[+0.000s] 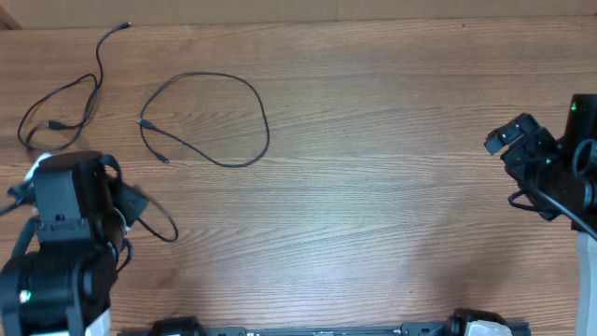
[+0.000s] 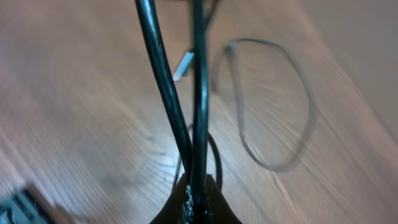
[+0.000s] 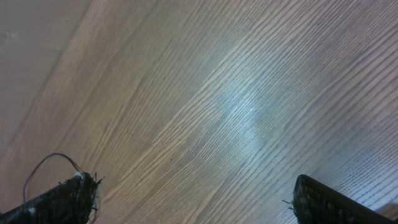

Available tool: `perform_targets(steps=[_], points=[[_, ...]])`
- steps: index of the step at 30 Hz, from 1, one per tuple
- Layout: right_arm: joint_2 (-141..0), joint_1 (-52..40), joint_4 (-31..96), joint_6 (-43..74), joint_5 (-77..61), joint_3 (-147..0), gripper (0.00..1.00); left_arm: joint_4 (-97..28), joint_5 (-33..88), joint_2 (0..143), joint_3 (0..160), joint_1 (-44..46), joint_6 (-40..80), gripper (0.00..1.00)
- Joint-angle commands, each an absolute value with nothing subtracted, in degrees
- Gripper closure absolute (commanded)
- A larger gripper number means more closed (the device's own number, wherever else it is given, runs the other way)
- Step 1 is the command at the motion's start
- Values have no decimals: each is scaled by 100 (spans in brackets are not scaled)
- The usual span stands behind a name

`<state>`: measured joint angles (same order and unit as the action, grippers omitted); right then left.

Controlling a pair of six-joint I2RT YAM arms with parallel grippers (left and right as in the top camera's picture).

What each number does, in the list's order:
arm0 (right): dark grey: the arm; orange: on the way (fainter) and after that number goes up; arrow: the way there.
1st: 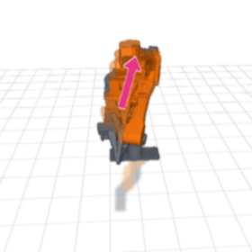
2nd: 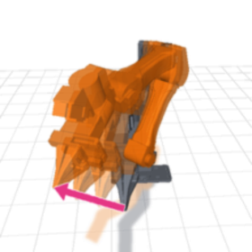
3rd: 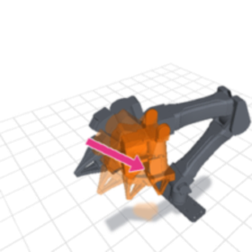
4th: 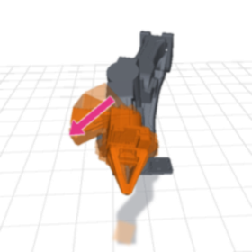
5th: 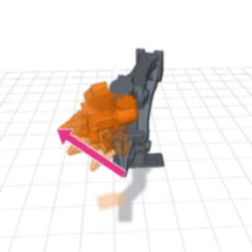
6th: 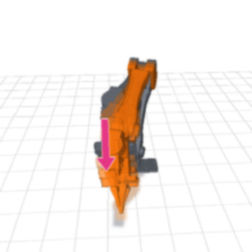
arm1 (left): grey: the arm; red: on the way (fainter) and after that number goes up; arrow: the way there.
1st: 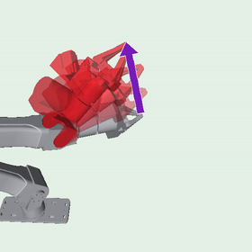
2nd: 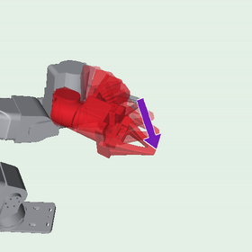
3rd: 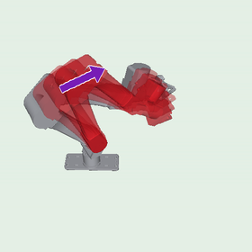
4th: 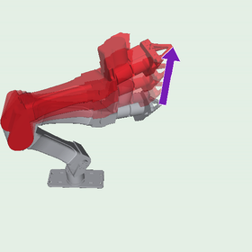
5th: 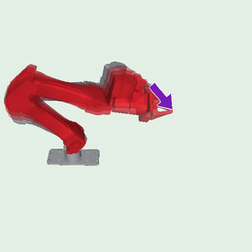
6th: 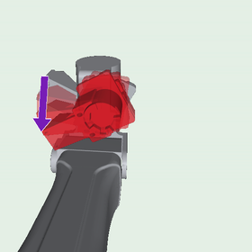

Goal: Untangle cables
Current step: 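Carry the cable with the left gripper to the lower-left table, then lay the cable down at lower left and open the left gripper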

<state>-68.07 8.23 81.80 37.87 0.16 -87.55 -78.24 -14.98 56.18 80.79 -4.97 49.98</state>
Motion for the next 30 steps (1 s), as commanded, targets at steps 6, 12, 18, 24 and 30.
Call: perform_targets(steps=[6,12,18,24,30], points=[[-6993,838,8176,3760,-14,-8884,0,-6326,-340,5852,6215,-2248,4757,95],[-6995,838,8123,3765,-14,-8884,0,-5148,1076,6169,5148,-3627,4014,96],[-7006,838,8064,3767,-16,-8884,0,-4246,1752,6794,4480,-4198,3518,96],[-7032,838,8086,3767,-32,-8884,0,-3767,1745,7544,4351,-4200,3795,54],[-7032,838,8020,3765,-32,-8884,0,-3319,1946,7651,4617,-4200,3918,27]])
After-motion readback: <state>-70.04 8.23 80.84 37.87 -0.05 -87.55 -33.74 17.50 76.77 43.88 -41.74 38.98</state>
